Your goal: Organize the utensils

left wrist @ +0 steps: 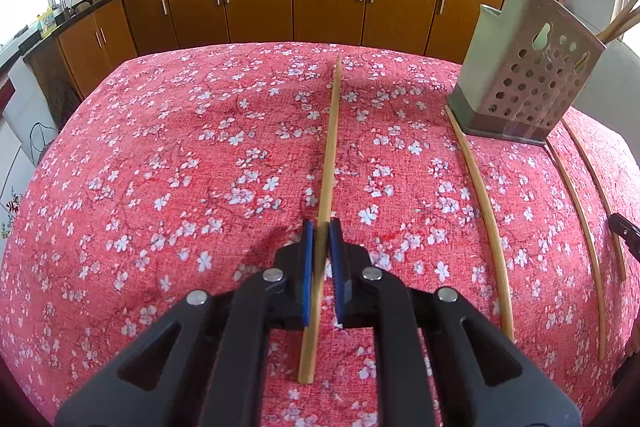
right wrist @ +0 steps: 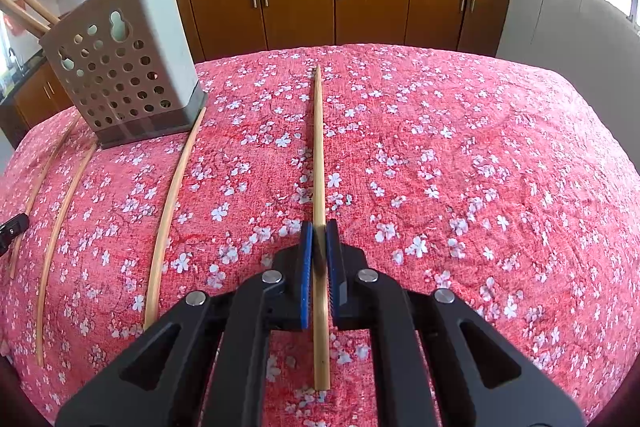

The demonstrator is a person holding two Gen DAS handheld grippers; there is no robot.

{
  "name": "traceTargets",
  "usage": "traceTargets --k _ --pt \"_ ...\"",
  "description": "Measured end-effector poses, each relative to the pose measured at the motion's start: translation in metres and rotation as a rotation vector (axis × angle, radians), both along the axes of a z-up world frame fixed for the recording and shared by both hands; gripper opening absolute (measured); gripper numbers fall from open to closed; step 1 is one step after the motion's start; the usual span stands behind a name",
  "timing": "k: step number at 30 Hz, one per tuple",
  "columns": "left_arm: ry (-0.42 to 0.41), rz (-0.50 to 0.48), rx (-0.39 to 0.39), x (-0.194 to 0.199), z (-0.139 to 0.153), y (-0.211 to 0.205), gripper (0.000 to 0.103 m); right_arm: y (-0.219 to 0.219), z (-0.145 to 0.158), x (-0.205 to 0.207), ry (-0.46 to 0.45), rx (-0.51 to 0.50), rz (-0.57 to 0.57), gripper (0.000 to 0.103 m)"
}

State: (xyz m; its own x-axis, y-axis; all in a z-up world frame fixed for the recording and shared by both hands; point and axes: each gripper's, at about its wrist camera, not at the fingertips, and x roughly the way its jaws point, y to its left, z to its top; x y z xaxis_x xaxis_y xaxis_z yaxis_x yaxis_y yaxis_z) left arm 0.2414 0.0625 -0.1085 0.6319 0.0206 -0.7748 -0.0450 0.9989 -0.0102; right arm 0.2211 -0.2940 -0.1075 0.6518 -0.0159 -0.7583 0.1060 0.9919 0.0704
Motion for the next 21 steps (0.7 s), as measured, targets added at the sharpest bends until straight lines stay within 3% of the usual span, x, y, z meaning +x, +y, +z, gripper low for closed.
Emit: traceTargets --k 21 --pt "0.000 0.001 -0.002 0.0000 0.0004 0.0001 0.012 0.0012 0.0002 0.0010 0.000 0.001 -0.002 0.008"
